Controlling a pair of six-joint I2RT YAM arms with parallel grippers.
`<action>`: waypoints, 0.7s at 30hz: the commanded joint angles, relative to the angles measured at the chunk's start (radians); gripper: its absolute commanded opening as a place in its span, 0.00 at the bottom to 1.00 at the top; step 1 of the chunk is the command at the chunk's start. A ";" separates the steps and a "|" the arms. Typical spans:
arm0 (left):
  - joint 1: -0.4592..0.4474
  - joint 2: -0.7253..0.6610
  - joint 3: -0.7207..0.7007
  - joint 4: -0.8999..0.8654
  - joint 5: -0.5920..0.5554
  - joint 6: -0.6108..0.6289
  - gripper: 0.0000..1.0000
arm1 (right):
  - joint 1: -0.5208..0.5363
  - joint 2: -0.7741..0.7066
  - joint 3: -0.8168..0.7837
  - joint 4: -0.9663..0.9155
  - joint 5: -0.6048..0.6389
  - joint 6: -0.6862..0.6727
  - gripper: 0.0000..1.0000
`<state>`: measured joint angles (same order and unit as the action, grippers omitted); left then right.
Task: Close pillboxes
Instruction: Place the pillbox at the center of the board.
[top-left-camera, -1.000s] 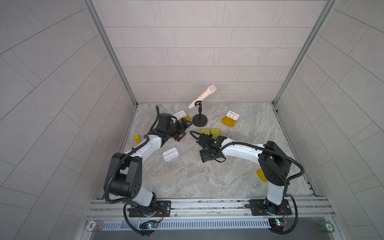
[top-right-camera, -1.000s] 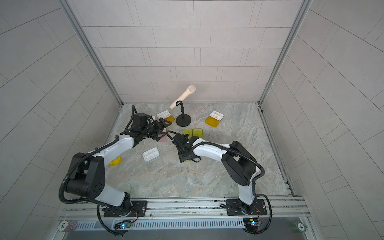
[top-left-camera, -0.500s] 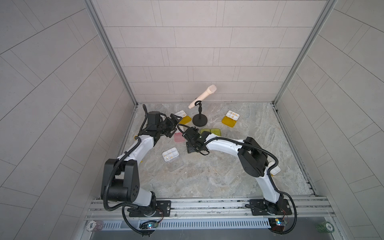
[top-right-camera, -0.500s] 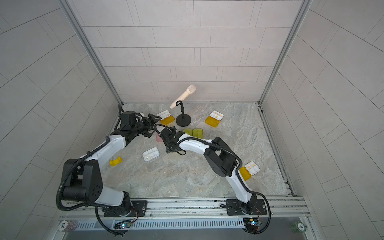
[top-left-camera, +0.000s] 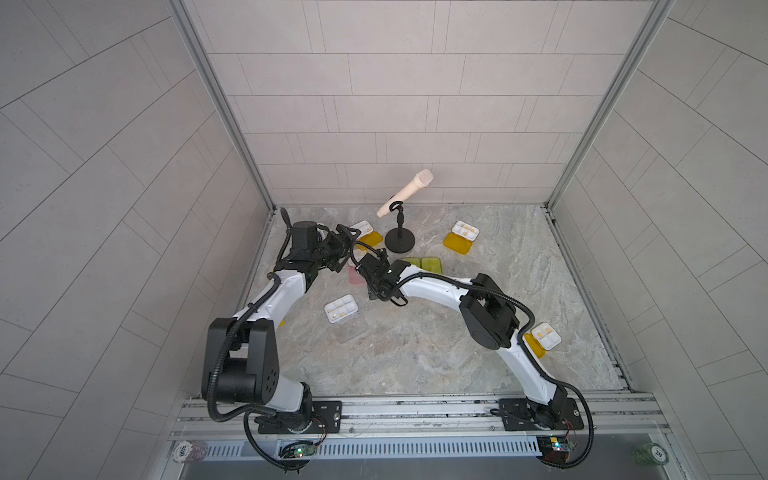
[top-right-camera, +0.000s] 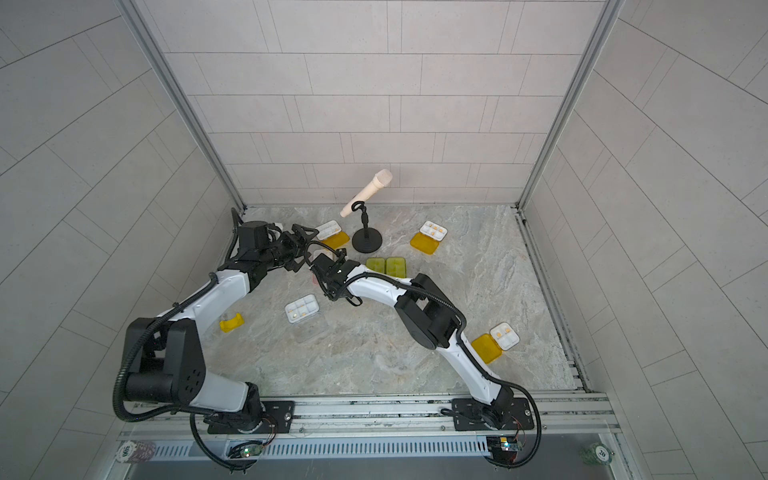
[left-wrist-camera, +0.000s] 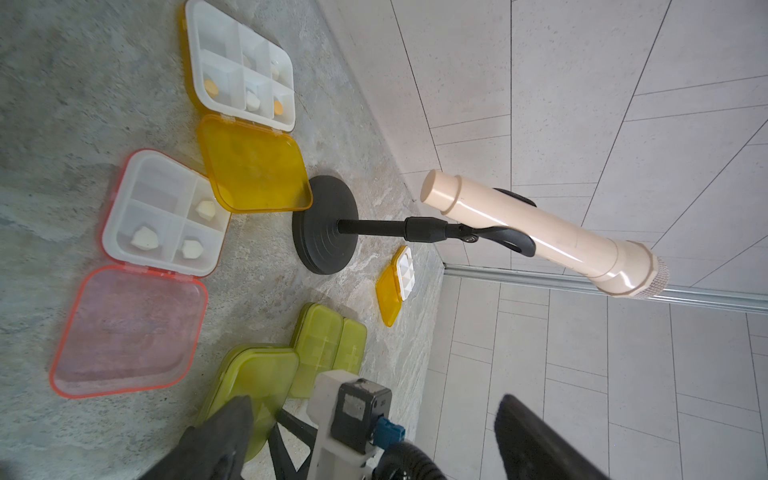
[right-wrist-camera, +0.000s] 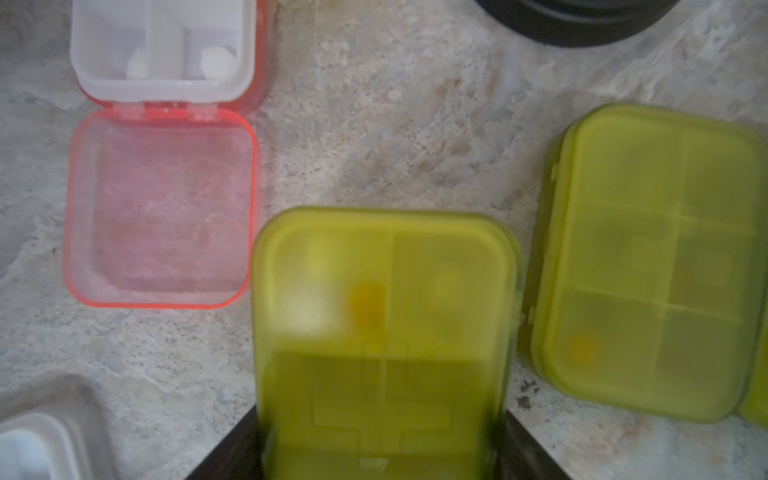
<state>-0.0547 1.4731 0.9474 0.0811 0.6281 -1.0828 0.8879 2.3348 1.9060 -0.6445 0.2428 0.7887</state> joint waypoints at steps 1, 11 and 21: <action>0.000 -0.026 -0.015 0.009 0.033 0.000 0.95 | -0.007 0.028 0.031 -0.012 0.067 0.024 0.70; 0.005 -0.020 -0.018 0.020 0.033 -0.004 0.95 | -0.040 0.097 0.118 -0.042 0.081 0.021 0.70; 0.005 -0.011 -0.021 0.026 0.039 -0.008 0.95 | -0.058 0.098 0.138 -0.072 0.118 0.026 0.74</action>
<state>-0.0463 1.4712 0.9371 0.0933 0.6506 -1.0840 0.8303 2.4165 2.0212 -0.6724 0.3199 0.7952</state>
